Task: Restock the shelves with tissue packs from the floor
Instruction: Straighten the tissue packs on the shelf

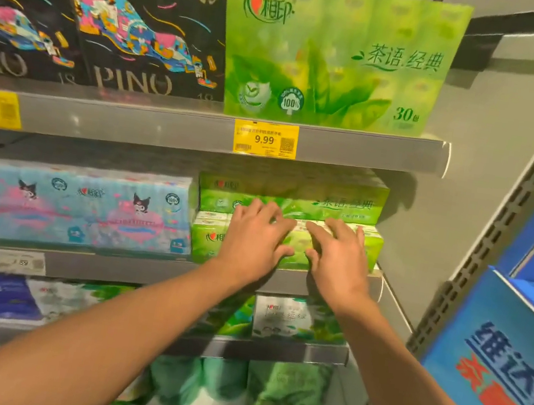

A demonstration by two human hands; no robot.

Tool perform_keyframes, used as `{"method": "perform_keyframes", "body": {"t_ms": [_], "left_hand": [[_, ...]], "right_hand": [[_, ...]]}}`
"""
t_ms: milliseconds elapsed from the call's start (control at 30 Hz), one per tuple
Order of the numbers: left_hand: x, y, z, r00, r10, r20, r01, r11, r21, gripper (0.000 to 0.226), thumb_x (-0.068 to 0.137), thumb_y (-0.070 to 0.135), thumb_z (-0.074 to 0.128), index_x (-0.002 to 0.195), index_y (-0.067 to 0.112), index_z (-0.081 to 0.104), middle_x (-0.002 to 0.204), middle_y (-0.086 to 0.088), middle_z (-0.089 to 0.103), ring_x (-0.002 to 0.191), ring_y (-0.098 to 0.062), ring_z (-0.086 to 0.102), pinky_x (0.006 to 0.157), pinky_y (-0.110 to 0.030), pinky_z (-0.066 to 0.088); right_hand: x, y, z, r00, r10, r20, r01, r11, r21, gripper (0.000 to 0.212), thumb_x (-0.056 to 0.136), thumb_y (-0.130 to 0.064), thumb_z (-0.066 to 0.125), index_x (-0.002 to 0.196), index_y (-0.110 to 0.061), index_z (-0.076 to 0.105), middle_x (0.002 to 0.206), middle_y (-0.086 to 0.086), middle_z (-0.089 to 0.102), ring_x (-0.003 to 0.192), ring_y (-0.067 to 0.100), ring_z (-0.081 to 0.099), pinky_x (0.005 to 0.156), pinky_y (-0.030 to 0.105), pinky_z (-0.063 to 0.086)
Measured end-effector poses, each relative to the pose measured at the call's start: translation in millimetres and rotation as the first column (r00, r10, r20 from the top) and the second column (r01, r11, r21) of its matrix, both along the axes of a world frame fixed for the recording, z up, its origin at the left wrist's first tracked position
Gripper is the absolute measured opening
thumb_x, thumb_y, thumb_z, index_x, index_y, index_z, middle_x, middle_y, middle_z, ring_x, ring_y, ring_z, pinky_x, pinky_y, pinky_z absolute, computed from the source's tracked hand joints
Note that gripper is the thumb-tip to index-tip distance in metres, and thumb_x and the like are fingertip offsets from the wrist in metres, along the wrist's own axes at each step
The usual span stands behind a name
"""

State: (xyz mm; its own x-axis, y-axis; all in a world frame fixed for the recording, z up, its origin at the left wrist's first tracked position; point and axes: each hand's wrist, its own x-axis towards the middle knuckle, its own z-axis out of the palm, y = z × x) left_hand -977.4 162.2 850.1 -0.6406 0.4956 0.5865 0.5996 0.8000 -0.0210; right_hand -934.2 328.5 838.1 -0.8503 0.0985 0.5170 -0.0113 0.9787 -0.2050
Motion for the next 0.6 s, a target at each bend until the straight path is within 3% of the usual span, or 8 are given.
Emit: {"method": "perform_keyframes", "body": {"t_ms": [200,400,600], "left_hand": [[29.2,-37.0,-19.0,0.977,-0.192,0.092,0.173,0.968,0.182,0.058,0.075,0.022,0.079,0.129,0.011,0.059,0.125,-0.007,0.059,0.116,-0.025,0.051,0.104,-0.039,0.04],[76.7,-114.8,-46.0,0.967,-0.177,0.184,0.122,0.953,0.276,0.055,0.073,0.022,0.077,0.125,0.011,0.062,0.123,-0.008,0.062,0.115,-0.027,0.055,0.101,-0.035,0.041],[150.2,-215.7,-106.0,0.893,-0.243,0.378,0.127,0.944,0.306,0.06,0.072,0.031,0.08,0.126,0.012,0.063,0.124,-0.009,0.065,0.116,-0.03,0.059,0.103,-0.036,0.039]], "right_hand": [[12.1,-18.8,-2.8,0.999,0.044,0.007,-0.044,0.999,-0.008,0.058,0.086,-0.025,0.072,0.14,-0.021,0.052,0.15,0.014,0.043,0.143,0.031,0.032,0.12,0.049,0.009],[75.6,-110.6,-33.3,0.97,0.232,-0.066,-0.24,0.958,-0.155,0.056,0.079,-0.016,0.074,0.133,-0.011,0.059,0.142,0.015,0.052,0.134,0.032,0.047,0.116,0.048,0.029],[184.7,-207.6,-82.8,0.989,0.138,0.046,-0.122,0.959,-0.257,0.054,0.079,-0.026,0.07,0.131,-0.014,0.061,0.134,0.011,0.061,0.119,0.029,0.061,0.099,0.042,0.048]]}}
